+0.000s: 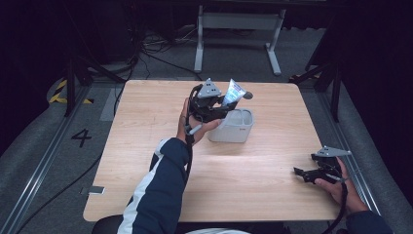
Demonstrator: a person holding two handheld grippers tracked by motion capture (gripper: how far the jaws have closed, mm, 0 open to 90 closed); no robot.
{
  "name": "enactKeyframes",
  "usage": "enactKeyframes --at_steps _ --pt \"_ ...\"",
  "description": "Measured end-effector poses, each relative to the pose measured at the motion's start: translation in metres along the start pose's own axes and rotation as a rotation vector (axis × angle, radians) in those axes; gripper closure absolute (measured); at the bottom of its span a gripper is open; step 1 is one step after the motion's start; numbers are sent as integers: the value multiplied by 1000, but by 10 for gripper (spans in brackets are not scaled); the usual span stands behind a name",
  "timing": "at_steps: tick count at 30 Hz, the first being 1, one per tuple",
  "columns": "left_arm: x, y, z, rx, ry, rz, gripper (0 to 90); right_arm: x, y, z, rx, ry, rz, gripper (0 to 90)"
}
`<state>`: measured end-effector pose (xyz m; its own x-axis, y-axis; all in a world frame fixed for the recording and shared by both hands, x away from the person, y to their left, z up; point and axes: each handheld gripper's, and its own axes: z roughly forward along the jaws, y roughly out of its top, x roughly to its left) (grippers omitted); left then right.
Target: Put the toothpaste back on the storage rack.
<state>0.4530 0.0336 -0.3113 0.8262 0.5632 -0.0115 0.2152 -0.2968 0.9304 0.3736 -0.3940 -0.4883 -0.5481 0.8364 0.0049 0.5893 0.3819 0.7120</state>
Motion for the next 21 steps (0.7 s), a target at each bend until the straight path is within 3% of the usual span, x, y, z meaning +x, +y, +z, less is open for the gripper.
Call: enactKeyframes --at_steps 21 --pt "9 -2 39 -25 13 -9 652 0 0 0 0 0 1 6"
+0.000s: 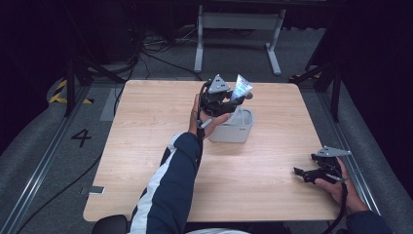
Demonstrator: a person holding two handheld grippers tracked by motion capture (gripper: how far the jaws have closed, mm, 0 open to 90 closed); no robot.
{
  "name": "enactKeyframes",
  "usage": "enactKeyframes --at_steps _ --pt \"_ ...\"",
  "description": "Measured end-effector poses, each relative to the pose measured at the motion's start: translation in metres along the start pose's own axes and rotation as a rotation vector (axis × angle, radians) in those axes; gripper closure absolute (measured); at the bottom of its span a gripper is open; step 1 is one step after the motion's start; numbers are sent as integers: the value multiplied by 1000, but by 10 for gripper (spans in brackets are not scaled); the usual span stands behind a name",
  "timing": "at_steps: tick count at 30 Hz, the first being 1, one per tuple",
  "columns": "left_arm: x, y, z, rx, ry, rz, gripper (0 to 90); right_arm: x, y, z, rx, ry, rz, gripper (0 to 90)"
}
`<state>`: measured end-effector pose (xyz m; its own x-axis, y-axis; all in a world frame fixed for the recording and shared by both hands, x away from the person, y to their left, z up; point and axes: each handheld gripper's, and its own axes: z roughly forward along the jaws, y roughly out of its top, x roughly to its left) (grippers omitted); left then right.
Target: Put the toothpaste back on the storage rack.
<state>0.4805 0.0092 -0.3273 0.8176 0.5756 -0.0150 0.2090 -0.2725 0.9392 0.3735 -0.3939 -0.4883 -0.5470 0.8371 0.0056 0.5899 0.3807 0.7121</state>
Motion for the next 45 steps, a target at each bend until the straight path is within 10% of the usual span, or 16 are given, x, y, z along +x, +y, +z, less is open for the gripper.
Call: enactKeyframes --at_steps 45 --pt "11 -38 30 103 2 4 632 0 0 0 0 -1 -1 6"
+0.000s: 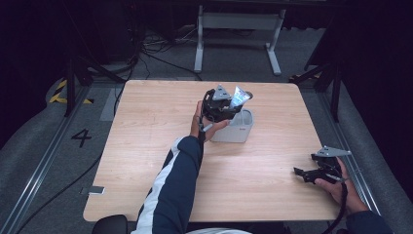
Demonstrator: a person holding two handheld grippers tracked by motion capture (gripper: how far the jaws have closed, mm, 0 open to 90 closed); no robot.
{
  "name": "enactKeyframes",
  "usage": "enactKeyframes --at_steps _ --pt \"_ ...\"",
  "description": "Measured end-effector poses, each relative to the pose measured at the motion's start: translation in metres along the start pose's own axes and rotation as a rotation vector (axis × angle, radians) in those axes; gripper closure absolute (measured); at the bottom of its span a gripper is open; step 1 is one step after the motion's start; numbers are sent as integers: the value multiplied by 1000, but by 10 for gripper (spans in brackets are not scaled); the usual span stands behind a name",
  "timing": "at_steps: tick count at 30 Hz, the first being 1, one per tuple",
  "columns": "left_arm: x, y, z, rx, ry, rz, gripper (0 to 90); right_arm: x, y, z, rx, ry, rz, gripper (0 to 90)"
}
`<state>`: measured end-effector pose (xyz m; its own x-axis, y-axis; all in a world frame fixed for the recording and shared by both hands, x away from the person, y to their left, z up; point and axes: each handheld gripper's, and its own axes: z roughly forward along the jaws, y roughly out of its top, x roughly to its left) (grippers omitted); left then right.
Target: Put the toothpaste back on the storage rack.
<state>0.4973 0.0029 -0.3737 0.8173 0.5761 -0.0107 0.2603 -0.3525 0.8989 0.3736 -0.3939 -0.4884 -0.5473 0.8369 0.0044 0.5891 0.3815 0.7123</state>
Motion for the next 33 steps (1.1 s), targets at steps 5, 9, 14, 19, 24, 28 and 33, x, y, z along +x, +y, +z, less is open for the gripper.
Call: enactKeyframes --at_steps 5,9,14,19,24,28,33 --pt "-1 -3 1 16 -5 13 630 0 0 0 0 0 1 6" --pt "-1 -4 1 32 -5 22 628 0 0 0 -1 1 3 6" --pt "-1 -4 0 47 -5 38 627 0 0 0 0 0 1 6" --pt "-2 -6 -2 58 -6 45 624 0 0 0 0 0 0 6" --pt "-1 -5 -3 82 -8 56 619 0 0 0 -1 1 3 6" --pt "-2 -6 -1 116 -18 75 612 0 0 0 -1 1 2 6" --pt "-3 -7 2 143 -29 84 600 0 0 0 0 0 1 6"
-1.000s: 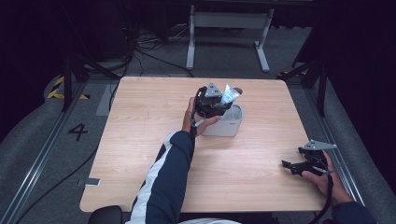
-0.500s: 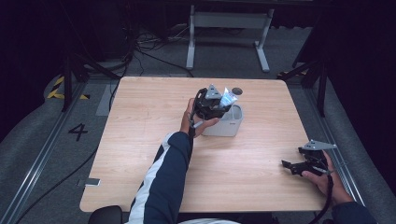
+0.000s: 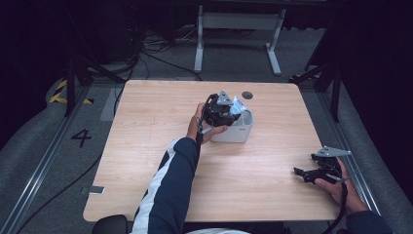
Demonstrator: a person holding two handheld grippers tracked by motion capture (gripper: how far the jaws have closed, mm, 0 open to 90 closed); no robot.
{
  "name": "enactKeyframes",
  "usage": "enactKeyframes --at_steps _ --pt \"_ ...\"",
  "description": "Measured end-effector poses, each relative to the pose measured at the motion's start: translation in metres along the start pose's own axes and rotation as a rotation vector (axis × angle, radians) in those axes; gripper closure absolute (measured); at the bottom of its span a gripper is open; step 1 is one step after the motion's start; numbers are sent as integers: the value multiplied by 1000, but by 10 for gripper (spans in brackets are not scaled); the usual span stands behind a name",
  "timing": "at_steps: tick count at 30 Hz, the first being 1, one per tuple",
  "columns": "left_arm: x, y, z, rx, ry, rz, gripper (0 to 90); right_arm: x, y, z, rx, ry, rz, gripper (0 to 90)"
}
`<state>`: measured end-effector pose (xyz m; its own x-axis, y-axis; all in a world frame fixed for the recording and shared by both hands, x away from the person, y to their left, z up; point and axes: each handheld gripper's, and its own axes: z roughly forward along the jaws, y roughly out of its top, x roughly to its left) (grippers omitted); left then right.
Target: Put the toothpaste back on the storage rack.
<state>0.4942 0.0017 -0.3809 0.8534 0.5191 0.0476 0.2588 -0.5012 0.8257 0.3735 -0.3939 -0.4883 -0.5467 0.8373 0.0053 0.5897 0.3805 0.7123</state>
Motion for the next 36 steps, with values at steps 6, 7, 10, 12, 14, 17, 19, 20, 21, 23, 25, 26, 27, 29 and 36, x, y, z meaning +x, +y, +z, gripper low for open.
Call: enactKeyframes --at_steps 6,7,10,12,14,17,19,20,21,23,25,26,27,29,36 --pt "0 1 2 36 6 20 575 0 0 0 0 0 0 6" --pt "0 0 2 38 1 18 575 0 0 0 0 0 0 6" --pt "0 0 2 46 3 18 575 0 0 0 0 1 0 6" --pt "0 0 3 60 3 20 571 0 0 0 0 0 -1 6" --pt "1 -1 3 65 7 17 559 0 0 0 0 0 -1 6" --pt "4 -2 -3 -15 -20 -39 651 0 0 0 0 1 1 6" --pt "5 0 -7 -35 -9 -47 618 0 0 0 0 -1 -3 6" --pt "5 1 -7 -28 1 -34 597 0 0 0 1 0 -4 6" --pt "5 1 -7 -28 1 -34 595 0 0 0 0 0 -1 6" --pt "3 3 -6 -5 12 -16 588 0 0 0 1 0 -3 6" --pt "2 3 -6 -13 13 -25 584 0 0 0 1 0 -3 6" --pt "2 3 -6 -14 12 -26 581 0 0 0 1 0 -3 6" --pt "3 3 -5 -7 12 -14 580 0 0 0 1 0 -3 6" --pt "2 3 -5 -3 13 -17 574 0 0 0 1 0 -3 6" --pt "2 4 -7 0 20 -14 571 0 0 0 1 1 -4 6"
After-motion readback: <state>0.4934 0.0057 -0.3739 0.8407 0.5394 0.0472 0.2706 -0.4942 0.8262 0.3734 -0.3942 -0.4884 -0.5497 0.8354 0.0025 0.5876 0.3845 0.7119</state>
